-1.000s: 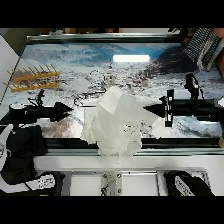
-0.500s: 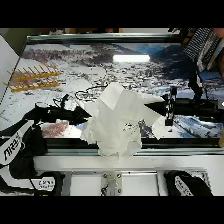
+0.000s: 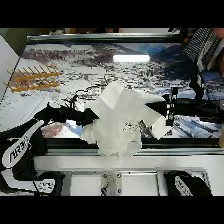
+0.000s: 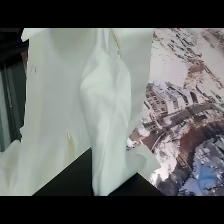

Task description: Fold the clothes and pants, and hang the long-sleeved shirts on hangers.

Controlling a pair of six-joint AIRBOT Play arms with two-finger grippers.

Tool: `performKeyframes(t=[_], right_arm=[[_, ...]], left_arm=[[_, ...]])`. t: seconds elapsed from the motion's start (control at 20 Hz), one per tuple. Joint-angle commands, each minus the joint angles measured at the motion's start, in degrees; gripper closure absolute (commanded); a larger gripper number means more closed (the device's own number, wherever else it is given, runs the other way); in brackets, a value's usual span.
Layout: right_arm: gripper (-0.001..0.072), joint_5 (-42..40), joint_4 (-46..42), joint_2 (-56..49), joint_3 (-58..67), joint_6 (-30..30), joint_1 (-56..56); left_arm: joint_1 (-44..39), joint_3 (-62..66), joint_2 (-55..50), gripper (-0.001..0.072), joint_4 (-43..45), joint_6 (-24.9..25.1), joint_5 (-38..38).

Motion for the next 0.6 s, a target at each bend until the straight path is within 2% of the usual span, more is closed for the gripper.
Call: performKeyframes(t=[0.0,0.05,0.35,0.55], right_arm=[[0.07,0.02,-0.04,0.52,0.04,1.27,-0.04],[0.07,0.04,-0.44,1.05,0.04,1.68,-0.11],[0.0701,0.66,-5.51,5.7,0.04,9.88,-2.14],[0.0701,6.47,-8.35,7.58,0.04,15.28,-2.03]], left_arm=[[-0.66,0.09,0.15,0.0595,0.15,-2.03,2.75],[0.59,0.09,0.81,0.0685,0.5,-1.92,2.49],[11.54,0.17,12.87,0.0686,1.68,-1.86,1.09],[14.29,0.22,19.41,0.0686,3.8,-1.81,-0.55]])
